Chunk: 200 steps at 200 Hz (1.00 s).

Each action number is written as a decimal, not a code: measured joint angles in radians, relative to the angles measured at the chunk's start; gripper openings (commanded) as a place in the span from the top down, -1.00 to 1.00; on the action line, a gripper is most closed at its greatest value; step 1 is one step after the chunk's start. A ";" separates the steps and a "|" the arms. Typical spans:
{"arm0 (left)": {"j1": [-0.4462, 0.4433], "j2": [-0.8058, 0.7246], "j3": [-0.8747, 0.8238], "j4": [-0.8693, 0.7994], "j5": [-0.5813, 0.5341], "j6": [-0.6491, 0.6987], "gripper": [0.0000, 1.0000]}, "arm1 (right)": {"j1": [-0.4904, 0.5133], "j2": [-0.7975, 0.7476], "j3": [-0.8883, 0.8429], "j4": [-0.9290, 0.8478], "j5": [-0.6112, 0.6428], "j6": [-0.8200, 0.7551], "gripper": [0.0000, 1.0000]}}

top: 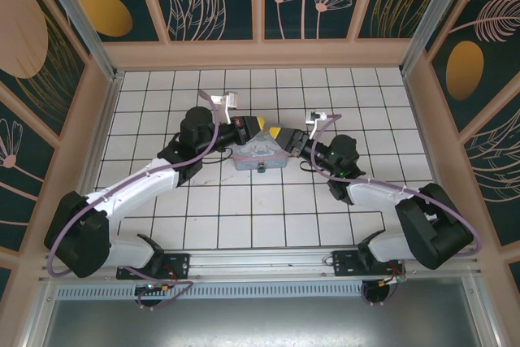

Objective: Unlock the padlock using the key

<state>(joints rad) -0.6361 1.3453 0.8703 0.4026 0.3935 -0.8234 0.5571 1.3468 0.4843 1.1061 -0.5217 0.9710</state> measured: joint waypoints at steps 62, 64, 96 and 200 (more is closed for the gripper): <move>0.000 0.000 -0.001 0.038 0.025 -0.032 1.00 | 0.003 0.033 0.033 0.040 -0.005 0.012 0.17; 0.000 0.000 -0.001 0.040 0.026 -0.034 1.00 | 0.004 0.035 0.034 0.040 -0.005 0.012 0.18; 0.000 0.000 -0.001 0.052 0.027 -0.043 1.00 | 0.013 0.054 0.044 0.044 -0.011 0.013 0.25; 0.000 0.013 -0.001 0.065 0.029 -0.059 1.00 | 0.019 0.070 0.050 0.069 -0.023 0.019 0.54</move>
<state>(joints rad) -0.6361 1.3586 0.8692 0.4679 0.4225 -0.8822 0.5758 1.4170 0.5339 1.1755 -0.5449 0.9901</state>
